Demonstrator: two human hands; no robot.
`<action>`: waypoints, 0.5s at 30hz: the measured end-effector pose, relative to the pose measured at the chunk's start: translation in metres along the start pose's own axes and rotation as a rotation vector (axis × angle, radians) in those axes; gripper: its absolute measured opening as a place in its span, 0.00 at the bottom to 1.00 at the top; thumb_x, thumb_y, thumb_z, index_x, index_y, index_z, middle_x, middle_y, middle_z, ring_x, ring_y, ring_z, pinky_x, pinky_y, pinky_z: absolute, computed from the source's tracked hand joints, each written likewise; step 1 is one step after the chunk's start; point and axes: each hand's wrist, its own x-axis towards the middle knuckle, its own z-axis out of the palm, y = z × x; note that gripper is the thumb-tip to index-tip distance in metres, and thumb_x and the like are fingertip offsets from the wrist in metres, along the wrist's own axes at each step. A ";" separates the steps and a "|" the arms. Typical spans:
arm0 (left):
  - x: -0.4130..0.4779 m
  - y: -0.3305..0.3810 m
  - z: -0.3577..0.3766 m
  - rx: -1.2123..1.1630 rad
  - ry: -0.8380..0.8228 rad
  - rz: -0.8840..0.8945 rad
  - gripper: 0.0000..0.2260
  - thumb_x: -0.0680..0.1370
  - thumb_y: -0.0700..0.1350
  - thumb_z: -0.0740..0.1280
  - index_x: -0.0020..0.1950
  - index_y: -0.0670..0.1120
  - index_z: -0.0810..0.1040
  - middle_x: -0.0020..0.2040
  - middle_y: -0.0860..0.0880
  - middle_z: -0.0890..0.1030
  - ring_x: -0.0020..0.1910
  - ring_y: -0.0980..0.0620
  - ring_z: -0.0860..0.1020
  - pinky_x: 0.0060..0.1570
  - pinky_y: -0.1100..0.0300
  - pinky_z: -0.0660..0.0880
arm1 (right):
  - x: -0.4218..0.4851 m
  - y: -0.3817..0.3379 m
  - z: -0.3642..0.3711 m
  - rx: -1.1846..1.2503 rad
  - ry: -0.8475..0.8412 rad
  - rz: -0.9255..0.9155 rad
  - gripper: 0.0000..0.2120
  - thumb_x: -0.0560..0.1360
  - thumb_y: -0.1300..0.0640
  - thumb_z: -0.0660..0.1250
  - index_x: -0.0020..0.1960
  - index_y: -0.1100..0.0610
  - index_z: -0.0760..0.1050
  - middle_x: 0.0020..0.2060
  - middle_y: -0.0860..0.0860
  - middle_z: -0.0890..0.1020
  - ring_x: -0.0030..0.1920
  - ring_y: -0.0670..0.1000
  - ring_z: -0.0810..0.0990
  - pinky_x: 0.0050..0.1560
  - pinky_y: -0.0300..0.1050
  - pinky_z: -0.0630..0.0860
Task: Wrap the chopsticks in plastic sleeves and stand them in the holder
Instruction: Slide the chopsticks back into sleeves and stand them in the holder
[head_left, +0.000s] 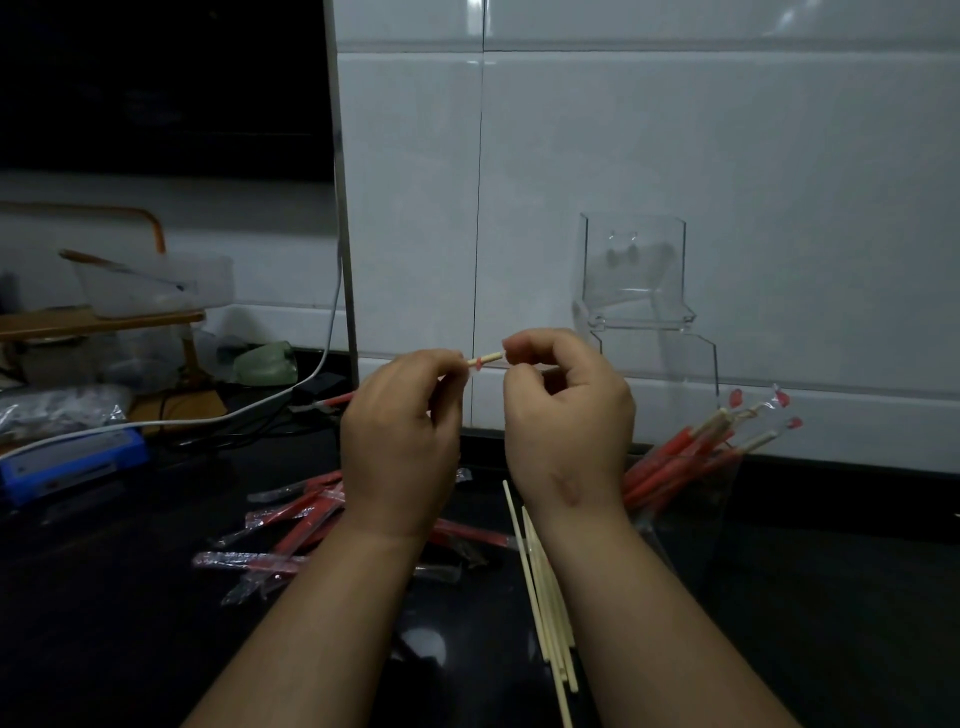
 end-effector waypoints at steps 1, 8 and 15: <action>0.000 0.000 0.000 -0.001 0.005 -0.009 0.03 0.77 0.39 0.69 0.48 0.43 0.83 0.44 0.49 0.84 0.42 0.53 0.79 0.44 0.58 0.74 | 0.000 0.000 0.000 -0.009 0.010 -0.017 0.13 0.72 0.66 0.65 0.43 0.48 0.79 0.40 0.46 0.82 0.39 0.42 0.78 0.35 0.26 0.69; 0.000 -0.001 0.000 0.014 -0.006 0.002 0.03 0.77 0.39 0.69 0.48 0.43 0.83 0.44 0.49 0.84 0.42 0.53 0.78 0.43 0.60 0.74 | 0.000 0.005 0.003 -0.078 -0.059 -0.006 0.14 0.72 0.65 0.64 0.41 0.49 0.83 0.39 0.43 0.82 0.40 0.43 0.78 0.39 0.31 0.72; 0.000 -0.001 0.000 -0.009 -0.006 0.024 0.06 0.78 0.43 0.66 0.48 0.43 0.83 0.44 0.49 0.84 0.43 0.55 0.78 0.44 0.59 0.74 | 0.000 0.004 0.002 -0.082 -0.085 0.017 0.16 0.73 0.65 0.63 0.40 0.46 0.81 0.39 0.43 0.82 0.39 0.43 0.78 0.37 0.33 0.70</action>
